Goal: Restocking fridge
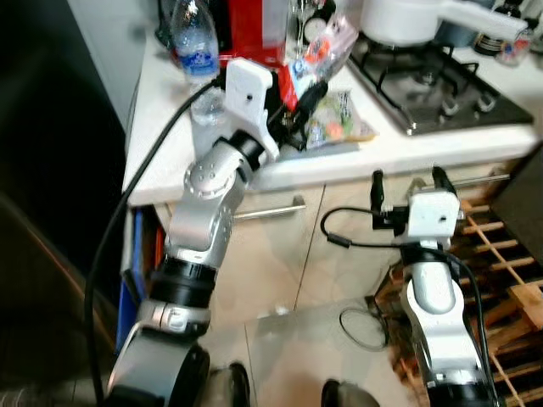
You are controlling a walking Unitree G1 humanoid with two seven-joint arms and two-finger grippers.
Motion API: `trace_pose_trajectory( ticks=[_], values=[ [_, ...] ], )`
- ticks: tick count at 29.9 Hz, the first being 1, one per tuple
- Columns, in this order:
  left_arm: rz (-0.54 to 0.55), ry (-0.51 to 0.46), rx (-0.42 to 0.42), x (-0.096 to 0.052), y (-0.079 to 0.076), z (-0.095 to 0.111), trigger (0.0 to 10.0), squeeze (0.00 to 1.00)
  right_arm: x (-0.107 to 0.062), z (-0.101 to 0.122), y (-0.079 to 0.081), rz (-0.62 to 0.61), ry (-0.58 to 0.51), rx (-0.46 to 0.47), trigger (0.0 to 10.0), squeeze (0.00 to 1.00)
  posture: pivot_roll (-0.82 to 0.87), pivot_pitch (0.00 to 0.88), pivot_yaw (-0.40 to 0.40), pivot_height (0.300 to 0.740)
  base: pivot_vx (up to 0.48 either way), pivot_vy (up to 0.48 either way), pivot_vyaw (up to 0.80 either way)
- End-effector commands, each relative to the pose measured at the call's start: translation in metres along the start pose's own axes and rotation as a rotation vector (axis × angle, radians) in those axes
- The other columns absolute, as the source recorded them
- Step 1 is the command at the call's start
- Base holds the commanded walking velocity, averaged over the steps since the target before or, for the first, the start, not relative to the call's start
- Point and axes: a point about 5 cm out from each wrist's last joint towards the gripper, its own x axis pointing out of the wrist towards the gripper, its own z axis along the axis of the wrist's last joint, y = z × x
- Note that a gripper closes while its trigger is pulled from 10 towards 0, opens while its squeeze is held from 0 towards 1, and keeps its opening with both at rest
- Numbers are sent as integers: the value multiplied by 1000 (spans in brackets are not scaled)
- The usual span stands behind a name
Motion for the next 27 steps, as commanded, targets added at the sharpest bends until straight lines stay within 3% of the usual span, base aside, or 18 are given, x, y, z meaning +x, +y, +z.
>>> trace_pose_trajectory(
  ticks=[1, 18, 24, 25, 26, 27],
  values=[
    [1, -43, 26, -1, 0, 10, 10000, 0, 6, 4, 2, 8, -22, 9, 10000, 0, -166, 0, 34, 740, -412, 0, 0],
    [25, -11, -17, -9, -12, -2, 10000, 0, 0, -3, 6, 38, 5, 8, 10000, 0, -154, 0, 23, 740, -416, 0, 0],
    [92, 42, -12, -25, -10, -18, 10000, 0, -8, -8, 10, 57, 35, 11, 10000, 0, -147, 0, 22, 740, -188, 0, 0],
    [158, 77, -27, -40, 0, -29, 10000, 0, -11, -11, 9, 60, 49, 11, 10000, 0, -144, 0, 23, 740, 0, 0, 0],
    [158, 77, -27, -40, 0, -29, 10000, 0, -11, -11, 9, 60, 49, 11, 10000, 0, -144, 0, 23, 740, 0, 0, 0],
    [205, 103, -31, -49, 6, -36, 10000, 0, -13, -12, 8, 58, 58, 13, 10000, 0, -140, 0, 23, 740, 0, 0, 0]
  ],
)
